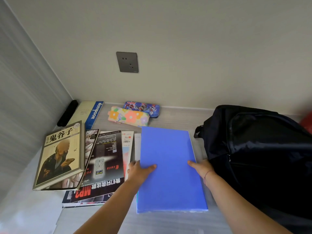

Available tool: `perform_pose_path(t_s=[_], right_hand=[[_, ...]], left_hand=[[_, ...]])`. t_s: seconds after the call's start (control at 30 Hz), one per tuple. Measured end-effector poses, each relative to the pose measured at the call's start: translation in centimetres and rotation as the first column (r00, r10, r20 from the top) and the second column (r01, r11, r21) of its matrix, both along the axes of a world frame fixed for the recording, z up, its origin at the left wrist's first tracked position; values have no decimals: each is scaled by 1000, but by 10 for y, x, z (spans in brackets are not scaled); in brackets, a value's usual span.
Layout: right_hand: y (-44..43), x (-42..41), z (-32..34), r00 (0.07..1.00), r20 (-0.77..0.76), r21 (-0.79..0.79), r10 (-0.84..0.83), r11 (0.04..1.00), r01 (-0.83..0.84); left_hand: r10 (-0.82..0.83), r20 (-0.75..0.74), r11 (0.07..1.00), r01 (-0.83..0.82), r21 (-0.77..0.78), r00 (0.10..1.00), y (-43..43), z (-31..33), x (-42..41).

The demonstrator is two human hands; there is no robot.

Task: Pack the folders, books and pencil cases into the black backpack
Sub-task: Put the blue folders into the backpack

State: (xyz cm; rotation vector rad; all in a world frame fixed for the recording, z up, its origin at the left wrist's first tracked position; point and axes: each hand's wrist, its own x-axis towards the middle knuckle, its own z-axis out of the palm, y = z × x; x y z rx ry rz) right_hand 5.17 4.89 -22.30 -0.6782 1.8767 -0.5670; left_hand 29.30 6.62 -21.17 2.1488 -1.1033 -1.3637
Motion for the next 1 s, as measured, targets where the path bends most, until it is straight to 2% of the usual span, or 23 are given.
perform_pose_path(t_s=[0.1,0.13,0.17,0.23,0.27,0.33,0.43,0.5,0.6,0.77,0.87,1.0], right_hand=[[0,-7,-1,995,93,4,-36,999,36],[0,-9,0,990,134,14,-49,999,47],[1,-10,0,985,165,29,-58,998,54],[4,-13,-2,981,186,51,-52,998,43],[5,-14,-3,982,185,51,-39,998,30],[7,-14,-3,983,184,36,3,999,-10],[10,-13,-3,971,234,-4,42,999,-42],[13,-9,0,946,322,-38,35,999,-24],[15,-2,9,882,470,-141,47,990,22],[11,-1,34,721,662,-264,207,964,-34],[3,-5,50,678,657,-383,328,921,-75],[-7,-17,80,681,561,-516,470,842,-156]], left_hand=[[-60,141,998,55,41,988,-2,8,-9],[-31,96,999,28,34,995,-3,9,-13],[30,-37,999,-29,43,999,-3,9,-17],[175,-361,982,-138,126,916,-1,12,-23],[224,-449,971,-156,184,865,0,14,-22],[291,-530,945,-153,288,797,2,15,-14],[287,-546,937,-113,330,787,6,8,-3],[235,-569,960,-95,265,788,12,4,4],[124,-656,992,-89,86,744,19,8,22],[-126,-712,989,29,-147,691,9,39,48],[-215,-673,970,75,-230,708,2,57,50],[-205,-664,959,13,-282,719,-1,68,55]])
